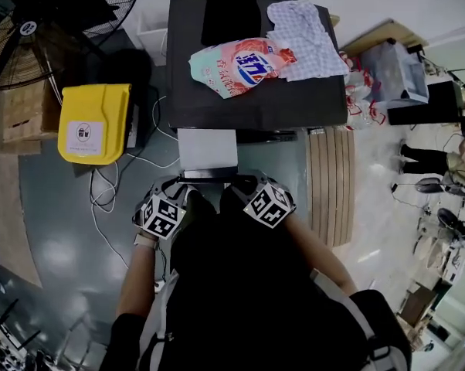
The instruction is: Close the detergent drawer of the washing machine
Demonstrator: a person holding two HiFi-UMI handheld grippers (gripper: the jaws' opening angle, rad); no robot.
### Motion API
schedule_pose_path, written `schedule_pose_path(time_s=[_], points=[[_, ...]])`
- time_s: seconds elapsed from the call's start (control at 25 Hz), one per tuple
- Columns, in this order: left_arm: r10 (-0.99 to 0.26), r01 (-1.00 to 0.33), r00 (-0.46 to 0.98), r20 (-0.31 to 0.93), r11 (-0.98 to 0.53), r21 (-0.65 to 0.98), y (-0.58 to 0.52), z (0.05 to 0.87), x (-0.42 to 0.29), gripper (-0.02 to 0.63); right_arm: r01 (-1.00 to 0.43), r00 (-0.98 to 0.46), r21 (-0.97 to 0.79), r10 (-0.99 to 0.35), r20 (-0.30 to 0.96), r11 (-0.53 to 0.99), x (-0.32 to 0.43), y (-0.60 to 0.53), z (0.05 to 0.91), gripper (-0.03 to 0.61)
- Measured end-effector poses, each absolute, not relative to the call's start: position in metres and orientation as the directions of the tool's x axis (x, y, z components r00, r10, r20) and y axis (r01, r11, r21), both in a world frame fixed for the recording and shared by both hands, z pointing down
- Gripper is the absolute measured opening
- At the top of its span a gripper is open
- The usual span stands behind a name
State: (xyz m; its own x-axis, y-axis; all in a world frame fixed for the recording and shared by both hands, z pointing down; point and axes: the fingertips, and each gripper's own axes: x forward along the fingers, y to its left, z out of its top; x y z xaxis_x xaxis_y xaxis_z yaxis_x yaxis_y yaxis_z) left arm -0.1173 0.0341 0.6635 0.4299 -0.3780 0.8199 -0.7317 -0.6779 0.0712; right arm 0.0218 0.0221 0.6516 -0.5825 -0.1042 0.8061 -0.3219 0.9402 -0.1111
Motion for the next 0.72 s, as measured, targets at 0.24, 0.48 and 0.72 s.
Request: schedule_pose_path(time_s=[0.24,0.48,0.72], points=[[-0.394,-0.720,0.448,0.802,-0.691,0.062,0.0311,0.6643,-0.1173,0.110,-0.406,-0.512,-0.030,-0.200,0.835,0.913,0.0262,0.0193,0.6565,0.118],[-0.399,-0.708,0.444,0.803,-0.705,0.042,0.0334,0.6624,-0.1156,0.104,-0.431,-0.470,0.023,-0.246,0.848,0.902,0.0323,0.0207,0.6573,0.106],[-0.408,-0.715,0.461,0.788,-0.697,0.056,0.0310,0.6601,-0.1173,0.101,-0.453,-0.474,0.018,-0.258,0.842,0.891,0.0321,0.0180,0.6550,0.107]])
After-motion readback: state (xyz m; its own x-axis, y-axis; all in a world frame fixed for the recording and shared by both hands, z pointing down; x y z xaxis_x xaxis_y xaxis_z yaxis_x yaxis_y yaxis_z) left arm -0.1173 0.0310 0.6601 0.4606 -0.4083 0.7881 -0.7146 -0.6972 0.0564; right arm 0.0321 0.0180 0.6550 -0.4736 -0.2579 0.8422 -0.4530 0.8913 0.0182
